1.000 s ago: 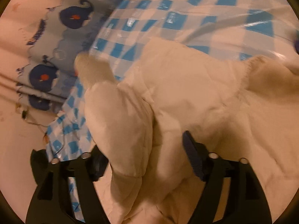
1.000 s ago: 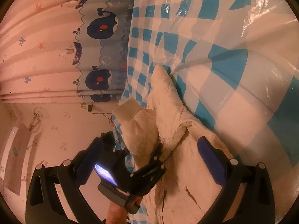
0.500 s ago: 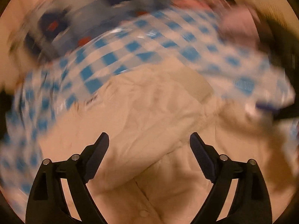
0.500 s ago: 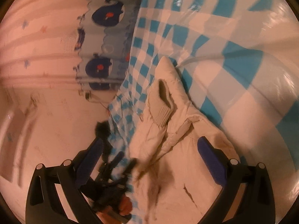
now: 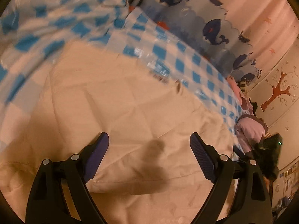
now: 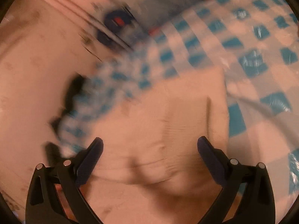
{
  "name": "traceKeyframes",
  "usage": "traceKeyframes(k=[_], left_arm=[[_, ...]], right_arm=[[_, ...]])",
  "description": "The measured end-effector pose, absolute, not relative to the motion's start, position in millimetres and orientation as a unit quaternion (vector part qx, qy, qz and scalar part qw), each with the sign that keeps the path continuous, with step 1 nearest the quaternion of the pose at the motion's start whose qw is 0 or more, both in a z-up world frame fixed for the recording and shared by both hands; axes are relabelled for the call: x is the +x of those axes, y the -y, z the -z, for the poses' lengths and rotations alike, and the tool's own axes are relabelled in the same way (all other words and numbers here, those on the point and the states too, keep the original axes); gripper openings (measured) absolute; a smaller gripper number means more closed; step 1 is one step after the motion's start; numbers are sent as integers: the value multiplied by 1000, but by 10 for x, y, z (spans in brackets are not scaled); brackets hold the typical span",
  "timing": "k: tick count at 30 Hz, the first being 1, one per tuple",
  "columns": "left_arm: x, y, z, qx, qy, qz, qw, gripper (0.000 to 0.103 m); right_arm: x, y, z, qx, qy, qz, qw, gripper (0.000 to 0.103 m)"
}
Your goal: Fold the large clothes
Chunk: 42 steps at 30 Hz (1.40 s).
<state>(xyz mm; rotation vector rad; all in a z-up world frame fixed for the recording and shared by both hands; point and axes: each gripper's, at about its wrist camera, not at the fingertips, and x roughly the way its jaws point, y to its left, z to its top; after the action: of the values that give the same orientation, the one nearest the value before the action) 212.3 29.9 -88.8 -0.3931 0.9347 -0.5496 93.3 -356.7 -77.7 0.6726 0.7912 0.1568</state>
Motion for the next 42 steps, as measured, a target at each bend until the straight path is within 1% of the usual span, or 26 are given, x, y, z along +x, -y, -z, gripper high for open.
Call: traceKeyframes(k=[2, 3, 5, 8, 11, 14, 17, 20, 23, 27, 32, 37, 40, 42], left_arm=[[2122, -202, 969, -163, -445, 264, 840, 85], [2096, -140, 962, -144, -448, 261, 843, 85], [2078, -76, 930, -127, -456, 253, 844, 85], [1998, -264, 716, -162, -477, 255, 825, 85], [1679, -739, 393, -184, -478, 253, 821, 85], [1113, -1441, 169, -177, -480, 233, 827, 90], [583, -2093, 202, -182, -497, 207, 823, 91], [109, -2669, 355, -231, -514, 184, 806, 91], [-267, -3004, 519, -272, -520, 166, 793, 91], [-595, -3163, 763, -306, -530, 159, 775, 91], [-756, -3151, 1001, -357, -543, 170, 741, 91], [-833, -3038, 977, -356, -540, 185, 740, 93], [-1007, -3171, 817, -388, -502, 199, 747, 93], [-1097, -3222, 776, -395, -491, 216, 745, 93]], right_arm=[[1088, 3540, 1084, 304, -423, -60, 851, 96], [1103, 3513, 1117, 286, -426, -55, 857, 96], [1124, 3454, 1031, 256, -447, -45, 856, 96], [866, 3609, 762, 290, -441, -57, 848, 96], [232, 3817, 438, 294, -431, -62, 851, 96], [-623, 4041, 414, 304, -455, -59, 835, 96], [-1409, 4168, 562, 324, -488, -47, 809, 96], [-1985, 4172, 743, 357, -505, -58, 784, 96], [-2363, 4049, 819, 400, -493, -99, 766, 96], [-2549, 3782, 866, 429, -484, -138, 750, 96], [-2584, 3531, 898, 444, -490, -162, 733, 96], [-2587, 3403, 956, 448, -504, -146, 724, 96], [-2634, 3388, 972, 451, -506, -135, 722, 96], [-2650, 3368, 984, 449, -507, -138, 723, 96]])
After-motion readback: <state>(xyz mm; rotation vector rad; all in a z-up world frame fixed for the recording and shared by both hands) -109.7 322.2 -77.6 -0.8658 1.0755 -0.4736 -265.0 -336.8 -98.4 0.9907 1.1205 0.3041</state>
